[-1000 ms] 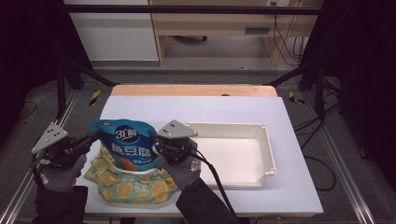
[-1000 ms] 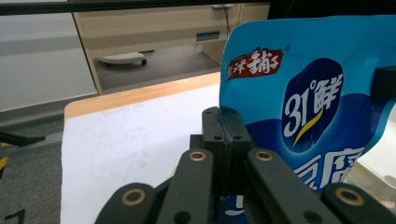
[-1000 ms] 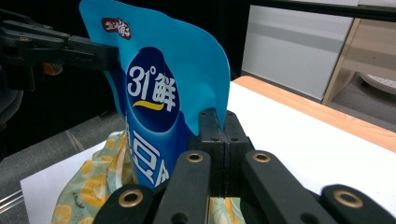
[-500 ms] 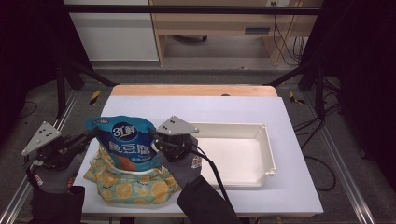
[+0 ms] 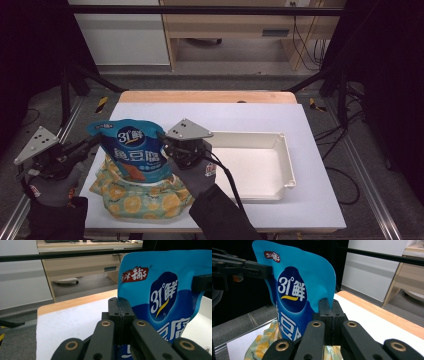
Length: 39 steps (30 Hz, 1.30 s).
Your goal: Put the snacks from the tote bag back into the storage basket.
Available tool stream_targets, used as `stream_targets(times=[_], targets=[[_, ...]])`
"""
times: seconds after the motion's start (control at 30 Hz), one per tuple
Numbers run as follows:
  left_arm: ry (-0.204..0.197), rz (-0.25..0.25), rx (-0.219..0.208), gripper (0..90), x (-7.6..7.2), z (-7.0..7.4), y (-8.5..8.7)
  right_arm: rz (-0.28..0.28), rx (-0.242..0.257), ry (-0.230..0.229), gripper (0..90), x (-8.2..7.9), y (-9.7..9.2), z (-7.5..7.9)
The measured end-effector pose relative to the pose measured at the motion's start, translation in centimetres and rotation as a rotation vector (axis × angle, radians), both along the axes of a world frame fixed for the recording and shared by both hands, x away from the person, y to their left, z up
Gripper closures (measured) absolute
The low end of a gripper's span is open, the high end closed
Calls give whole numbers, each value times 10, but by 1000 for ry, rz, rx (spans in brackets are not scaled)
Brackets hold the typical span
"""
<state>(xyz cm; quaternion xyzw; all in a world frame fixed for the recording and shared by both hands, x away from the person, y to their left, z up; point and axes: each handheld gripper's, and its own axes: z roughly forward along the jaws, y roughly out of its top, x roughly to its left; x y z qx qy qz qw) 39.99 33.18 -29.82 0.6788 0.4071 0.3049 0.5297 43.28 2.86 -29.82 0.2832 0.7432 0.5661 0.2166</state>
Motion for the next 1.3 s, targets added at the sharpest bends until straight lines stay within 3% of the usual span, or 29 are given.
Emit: stream_targets(times=[0.7,1.3], targets=[[-44,10,-3,900,-9,32,0,20,0,-50,900,-5,0,33],[-82,-1,0,900,-16,58,-13,25,13,-78,900,-7,-14,58]])
